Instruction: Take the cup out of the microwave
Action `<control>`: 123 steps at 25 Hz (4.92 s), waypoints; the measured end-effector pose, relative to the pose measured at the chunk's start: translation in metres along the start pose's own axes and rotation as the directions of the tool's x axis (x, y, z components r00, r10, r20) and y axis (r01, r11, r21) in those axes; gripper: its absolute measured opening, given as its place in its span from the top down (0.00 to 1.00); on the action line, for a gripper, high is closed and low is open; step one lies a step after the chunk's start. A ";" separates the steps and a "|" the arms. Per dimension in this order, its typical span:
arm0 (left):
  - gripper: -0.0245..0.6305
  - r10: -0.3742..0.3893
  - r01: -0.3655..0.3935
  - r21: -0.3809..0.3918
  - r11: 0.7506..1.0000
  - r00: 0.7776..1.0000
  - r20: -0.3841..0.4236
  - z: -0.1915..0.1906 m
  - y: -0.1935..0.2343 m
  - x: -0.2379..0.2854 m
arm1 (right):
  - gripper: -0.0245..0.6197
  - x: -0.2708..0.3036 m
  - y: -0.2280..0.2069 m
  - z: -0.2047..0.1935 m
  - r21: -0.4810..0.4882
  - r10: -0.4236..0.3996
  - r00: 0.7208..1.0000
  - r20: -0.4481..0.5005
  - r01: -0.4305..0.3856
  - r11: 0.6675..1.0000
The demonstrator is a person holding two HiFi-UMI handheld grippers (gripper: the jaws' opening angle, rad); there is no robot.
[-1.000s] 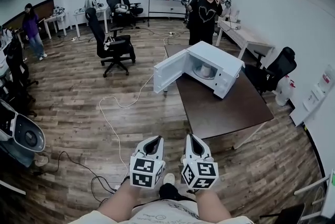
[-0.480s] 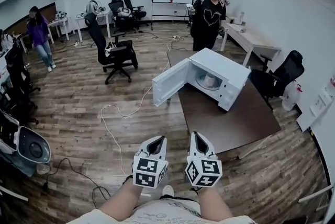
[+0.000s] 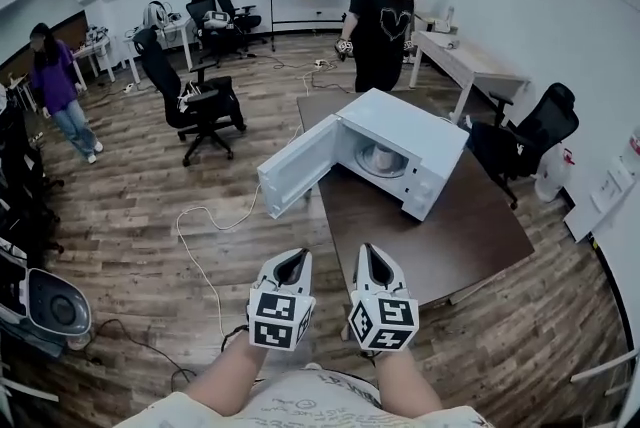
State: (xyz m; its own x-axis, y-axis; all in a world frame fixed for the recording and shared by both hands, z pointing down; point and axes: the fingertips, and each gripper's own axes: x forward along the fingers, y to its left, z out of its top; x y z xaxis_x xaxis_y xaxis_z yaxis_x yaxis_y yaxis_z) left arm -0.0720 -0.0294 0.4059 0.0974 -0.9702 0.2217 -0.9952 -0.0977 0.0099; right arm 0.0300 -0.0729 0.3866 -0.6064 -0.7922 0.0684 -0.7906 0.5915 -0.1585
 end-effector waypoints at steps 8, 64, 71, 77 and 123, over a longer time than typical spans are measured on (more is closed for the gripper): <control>0.95 -0.058 0.058 0.012 0.998 0.998 0.004 0.008 -0.017 0.051 | 0.94 0.021 -0.042 -0.001 0.010 -0.052 0.999 -0.009 0.052 0.999; 0.95 -0.407 0.408 -0.037 0.912 0.889 -0.208 -0.039 0.066 0.429 | 0.78 0.398 -0.242 -0.133 0.014 -0.230 0.944 -0.237 0.240 0.971; 0.95 -0.394 0.392 -0.052 0.918 0.892 -0.222 -0.050 0.075 0.439 | 0.74 0.423 -0.267 -0.159 -0.043 -0.313 0.913 -0.262 0.313 0.949; 0.95 -0.382 0.379 -0.055 0.924 0.899 -0.216 -0.053 0.084 0.443 | 0.73 0.440 -0.276 -0.173 -0.037 -0.323 0.903 -0.285 0.326 0.945; 0.95 -0.308 0.307 -0.039 0.951 0.925 -0.221 -0.053 0.114 0.407 | 0.91 0.451 -0.243 -0.170 -0.177 -0.347 0.911 -0.222 0.312 0.934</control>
State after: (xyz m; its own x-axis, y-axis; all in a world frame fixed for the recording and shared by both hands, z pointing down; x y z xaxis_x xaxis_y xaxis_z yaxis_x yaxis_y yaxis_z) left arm -0.1463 -0.4240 0.5485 0.3940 -0.8188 0.4175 -0.9168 -0.3822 0.1157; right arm -0.0664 -0.5484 0.6239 -0.2974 -0.8936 0.3362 -0.9423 0.3314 0.0474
